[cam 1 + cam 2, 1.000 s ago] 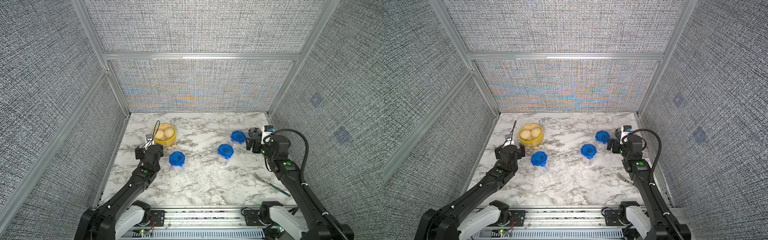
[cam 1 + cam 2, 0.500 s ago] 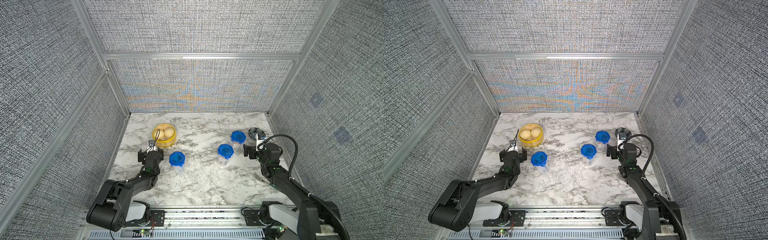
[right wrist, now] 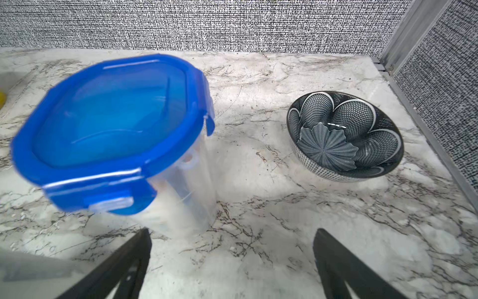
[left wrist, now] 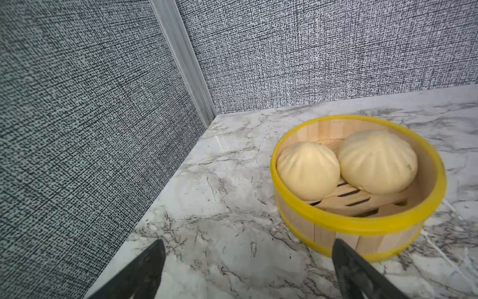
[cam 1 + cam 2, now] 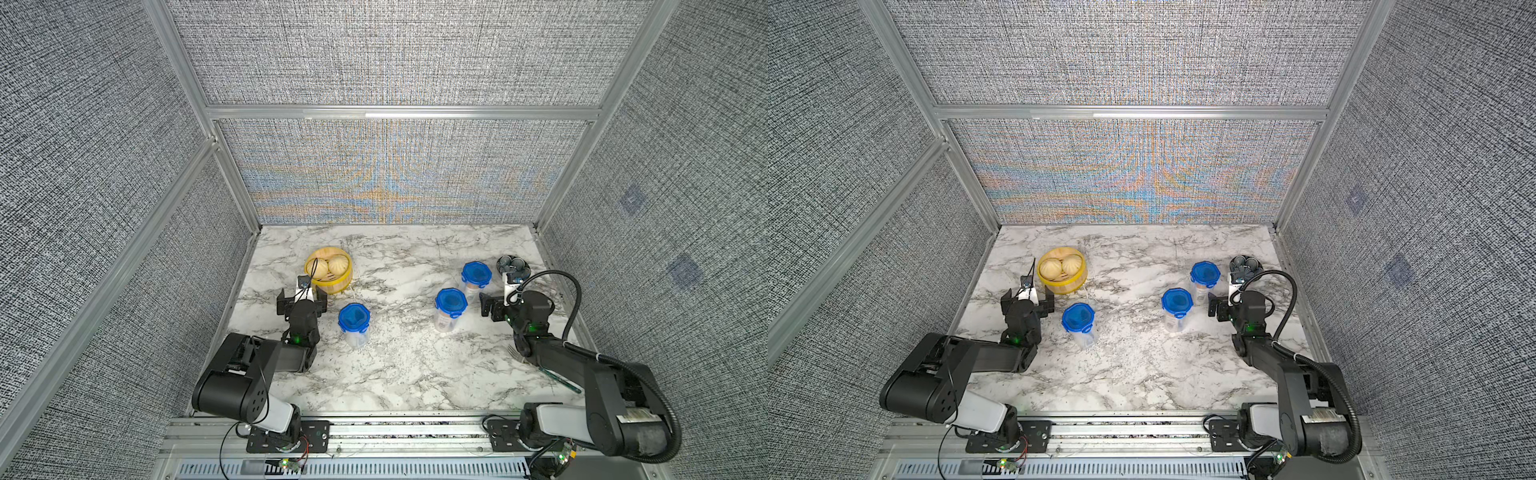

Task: Pack away toiletry kits
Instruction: Reset both arms

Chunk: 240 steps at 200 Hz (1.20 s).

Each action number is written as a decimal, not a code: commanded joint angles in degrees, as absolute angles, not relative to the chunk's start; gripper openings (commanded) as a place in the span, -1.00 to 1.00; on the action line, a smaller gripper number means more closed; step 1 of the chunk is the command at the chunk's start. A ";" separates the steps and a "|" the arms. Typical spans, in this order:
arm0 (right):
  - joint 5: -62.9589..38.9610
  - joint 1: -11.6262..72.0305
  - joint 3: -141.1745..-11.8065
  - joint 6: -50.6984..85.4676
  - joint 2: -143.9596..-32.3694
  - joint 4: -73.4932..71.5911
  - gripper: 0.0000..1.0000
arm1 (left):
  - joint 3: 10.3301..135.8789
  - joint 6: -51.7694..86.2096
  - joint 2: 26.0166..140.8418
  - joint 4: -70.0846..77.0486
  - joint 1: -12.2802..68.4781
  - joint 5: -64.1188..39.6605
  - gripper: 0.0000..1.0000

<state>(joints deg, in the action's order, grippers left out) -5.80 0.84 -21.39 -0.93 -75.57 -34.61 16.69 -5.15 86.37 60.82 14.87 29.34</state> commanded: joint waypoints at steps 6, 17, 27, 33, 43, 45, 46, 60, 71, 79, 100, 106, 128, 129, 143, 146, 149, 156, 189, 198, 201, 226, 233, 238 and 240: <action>-4.66 1.29 -20.73 -2.20 -76.65 -40.79 0.98 | 16.59 -5.07 86.49 63.68 14.77 29.12 0.99; -4.75 1.23 -20.13 -2.37 -76.90 -42.43 0.98 | 15.99 -5.19 86.56 64.76 14.85 29.19 0.99; -4.57 1.28 -20.08 -2.29 -76.84 -42.56 0.99 | 15.71 -5.07 86.82 65.71 14.85 29.31 0.99; -4.49 1.24 -20.05 -2.29 -76.74 -42.24 0.98 | 16.04 -5.26 87.00 65.62 14.82 29.33 0.99; -4.48 1.23 -20.16 -2.29 -76.88 -42.22 0.98 | 16.01 -5.03 86.72 64.98 14.80 29.27 0.99; -4.48 1.23 -20.16 -2.29 -76.90 -42.24 0.98 | 16.00 -5.02 86.72 64.89 14.80 29.31 0.98; -4.48 1.23 -20.16 -2.29 -76.90 -42.24 0.98 | 16.00 -5.01 86.69 64.88 14.78 29.33 0.99; -4.49 1.23 -20.30 -2.29 -77.15 -42.14 0.98 | 15.57 -5.09 86.98 66.14 14.93 29.52 0.99; -4.48 1.30 -20.46 -2.37 -77.31 -42.19 0.98 | 15.46 -5.07 87.15 66.75 14.88 29.71 0.99; -4.49 1.26 -20.41 -2.37 -77.43 -42.27 0.98 | 15.68 -5.12 87.19 66.20 14.86 29.79 0.99; -4.48 1.28 -20.31 -2.37 -77.44 -42.40 0.98 | 14.36 -4.60 87.45 69.08 14.82 30.60 0.99; -4.48 1.32 -20.30 -2.42 -77.37 -42.51 0.98 | 14.55 -5.01 87.78 69.60 14.87 30.56 0.99; -4.15 1.30 -20.29 -2.29 -77.46 -42.67 0.98 | 15.54 -4.85 86.90 65.99 14.85 29.86 0.99; -4.14 1.27 -20.34 -2.29 -77.49 -42.60 0.98 | 15.46 -4.80 86.91 66.13 14.90 29.96 0.99; -4.04 1.24 -20.56 -2.29 -77.94 -42.71 0.98 | 8.74 -5.56 86.51 76.66 15.96 28.75 0.99; -3.98 1.30 -20.50 -2.29 -78.08 -42.87 0.99 | 6.45 -6.75 86.59 79.52 15.91 26.69 0.99; -4.00 1.26 -20.44 -2.34 -78.16 -42.95 0.98 | 5.43 -7.57 86.27 80.45 16.19 25.65 0.99; -4.00 1.36 -20.41 -2.37 -78.30 -43.14 0.98 | 5.48 -6.91 84.45 78.25 16.10 26.31 0.99; -3.90 1.52 -20.14 -2.72 -78.69 -43.85 0.98 | 12.63 -6.86 83.70 67.03 17.54 31.91 0.99; -3.72 1.53 -19.70 -2.64 -78.58 -44.84 0.98 | 9.82 -6.55 84.37 72.18 17.13 31.15 0.99; -3.62 1.50 -19.69 -2.59 -78.65 -44.84 0.98 | 9.87 -6.16 84.88 72.80 17.06 31.55 0.99; -3.69 1.66 -21.04 -2.72 -79.45 -43.16 0.98 | 13.64 -7.07 89.49 74.08 16.18 31.13 0.99; -3.63 1.62 -21.02 -2.80 -79.55 -43.32 0.98 | 13.69 -6.00 88.03 71.48 15.98 30.66 0.99; -3.52 1.65 -20.78 -2.73 -79.57 -43.82 0.98 | 13.75 -5.32 87.44 69.99 15.68 30.36 0.99; -3.52 1.62 -20.69 -2.73 -79.55 -43.92 0.98 | 13.85 -5.18 87.27 69.64 15.59 30.27 0.99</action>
<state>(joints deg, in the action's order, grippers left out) -4.32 1.48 -20.58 -2.46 -79.31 -41.78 13.15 -6.04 88.68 70.24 16.40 30.81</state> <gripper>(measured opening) 0.992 0.993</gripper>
